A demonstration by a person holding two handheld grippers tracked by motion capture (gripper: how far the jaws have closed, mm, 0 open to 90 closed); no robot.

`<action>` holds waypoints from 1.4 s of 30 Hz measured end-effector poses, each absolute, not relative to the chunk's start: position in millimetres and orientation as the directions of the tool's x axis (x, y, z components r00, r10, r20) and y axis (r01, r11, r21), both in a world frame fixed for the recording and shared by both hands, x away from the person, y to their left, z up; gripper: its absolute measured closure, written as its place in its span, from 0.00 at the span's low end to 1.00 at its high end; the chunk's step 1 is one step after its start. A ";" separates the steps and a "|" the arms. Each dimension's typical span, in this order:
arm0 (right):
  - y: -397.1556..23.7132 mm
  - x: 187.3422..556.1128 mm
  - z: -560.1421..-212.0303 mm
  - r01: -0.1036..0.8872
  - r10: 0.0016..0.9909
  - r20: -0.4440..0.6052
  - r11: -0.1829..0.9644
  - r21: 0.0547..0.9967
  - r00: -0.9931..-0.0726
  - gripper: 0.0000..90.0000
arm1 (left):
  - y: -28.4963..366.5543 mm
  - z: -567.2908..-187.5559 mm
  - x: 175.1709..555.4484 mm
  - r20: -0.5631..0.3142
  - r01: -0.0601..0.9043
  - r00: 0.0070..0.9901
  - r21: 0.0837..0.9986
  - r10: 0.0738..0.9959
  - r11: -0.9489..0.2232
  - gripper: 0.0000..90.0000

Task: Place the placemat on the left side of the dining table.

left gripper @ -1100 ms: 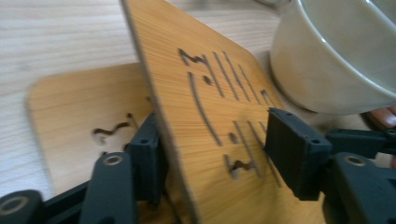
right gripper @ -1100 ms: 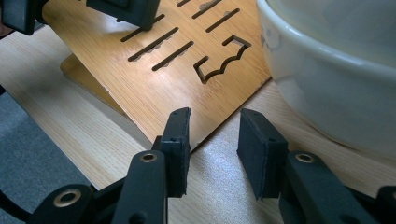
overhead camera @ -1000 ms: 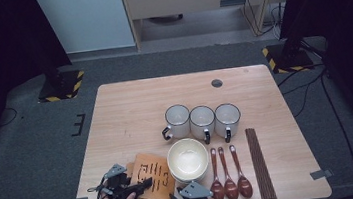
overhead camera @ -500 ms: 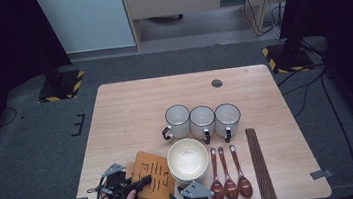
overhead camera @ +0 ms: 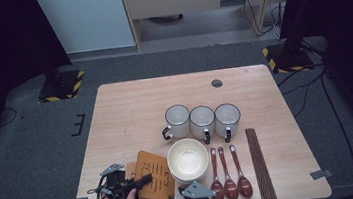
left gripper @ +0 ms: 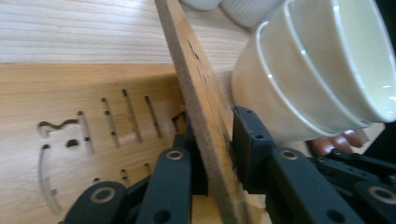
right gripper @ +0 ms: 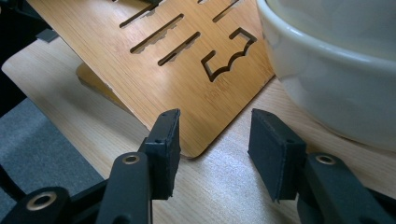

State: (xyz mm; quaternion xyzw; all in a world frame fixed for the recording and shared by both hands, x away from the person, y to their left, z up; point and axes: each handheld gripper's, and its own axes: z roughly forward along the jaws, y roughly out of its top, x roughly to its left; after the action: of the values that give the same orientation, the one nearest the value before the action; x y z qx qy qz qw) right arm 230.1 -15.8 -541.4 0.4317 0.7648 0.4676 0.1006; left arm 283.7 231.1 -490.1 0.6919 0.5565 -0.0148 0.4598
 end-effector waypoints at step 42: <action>-21.8 224.0 -529.7 0.559 0.724 0.273 0.184 0.809 -0.633 0.47 | 253.9 -458.6 265.4 -0.602 0.717 0.338 0.662 0.723 0.217 0.95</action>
State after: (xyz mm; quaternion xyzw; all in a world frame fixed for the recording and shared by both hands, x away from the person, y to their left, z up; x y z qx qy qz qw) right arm 224.0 -21.8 -529.7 0.4195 0.7646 0.4817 0.0857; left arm 265.4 253.9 -458.6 0.6259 0.5754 0.0028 0.5266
